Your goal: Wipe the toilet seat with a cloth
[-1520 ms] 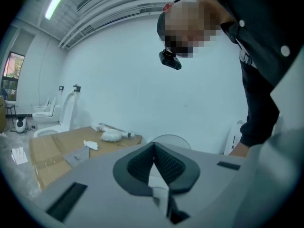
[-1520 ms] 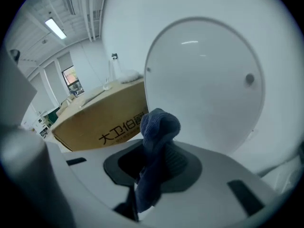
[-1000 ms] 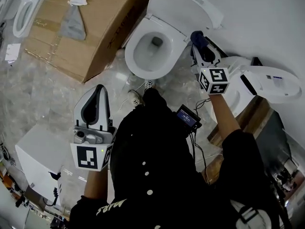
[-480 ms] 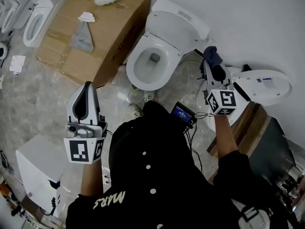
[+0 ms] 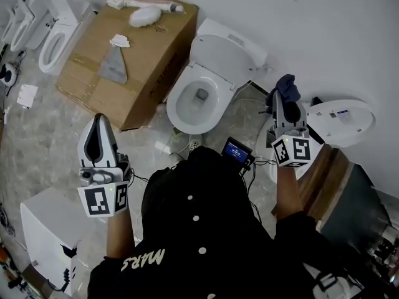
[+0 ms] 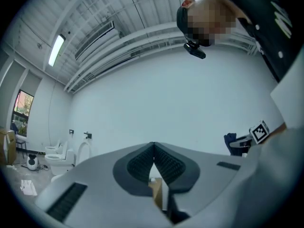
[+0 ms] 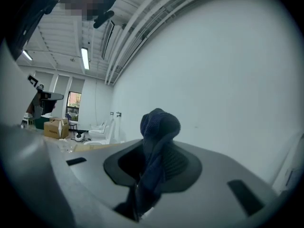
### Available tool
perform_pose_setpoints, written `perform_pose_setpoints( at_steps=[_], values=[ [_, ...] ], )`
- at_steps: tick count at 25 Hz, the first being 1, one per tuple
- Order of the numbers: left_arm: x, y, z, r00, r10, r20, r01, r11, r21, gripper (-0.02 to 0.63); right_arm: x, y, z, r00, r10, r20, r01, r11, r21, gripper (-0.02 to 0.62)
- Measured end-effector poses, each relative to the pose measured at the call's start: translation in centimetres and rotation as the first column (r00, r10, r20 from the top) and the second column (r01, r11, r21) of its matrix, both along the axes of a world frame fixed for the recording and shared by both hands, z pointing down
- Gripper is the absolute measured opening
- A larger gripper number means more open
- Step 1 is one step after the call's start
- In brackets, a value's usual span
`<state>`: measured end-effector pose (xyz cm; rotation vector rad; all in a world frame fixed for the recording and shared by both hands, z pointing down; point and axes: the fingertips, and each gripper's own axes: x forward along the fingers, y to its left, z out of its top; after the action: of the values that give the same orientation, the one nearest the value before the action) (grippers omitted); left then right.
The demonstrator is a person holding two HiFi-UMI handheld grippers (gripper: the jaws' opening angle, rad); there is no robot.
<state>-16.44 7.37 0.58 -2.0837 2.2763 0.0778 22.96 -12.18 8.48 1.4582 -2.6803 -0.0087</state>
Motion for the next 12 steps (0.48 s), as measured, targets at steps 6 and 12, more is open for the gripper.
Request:
perform_pose_setpoints(
  at_steps=[6,12],
  values=[
    [-1.6,1.7,-1.0,0.997,-0.074,0.006,0.074,0.996,0.041,0.009,1.0,1.2,-2.8,0.998,0.013,0.054,-0.016,0.998,0.055,0.087],
    [-2.4,2.5,-1.4,0.993,-0.114,0.023,0.112,0.992,0.064,0.009,2.0,2.1,-5.4,0.991,0.047,0.125,-0.058,0.995,0.085,0.087]
  ],
)
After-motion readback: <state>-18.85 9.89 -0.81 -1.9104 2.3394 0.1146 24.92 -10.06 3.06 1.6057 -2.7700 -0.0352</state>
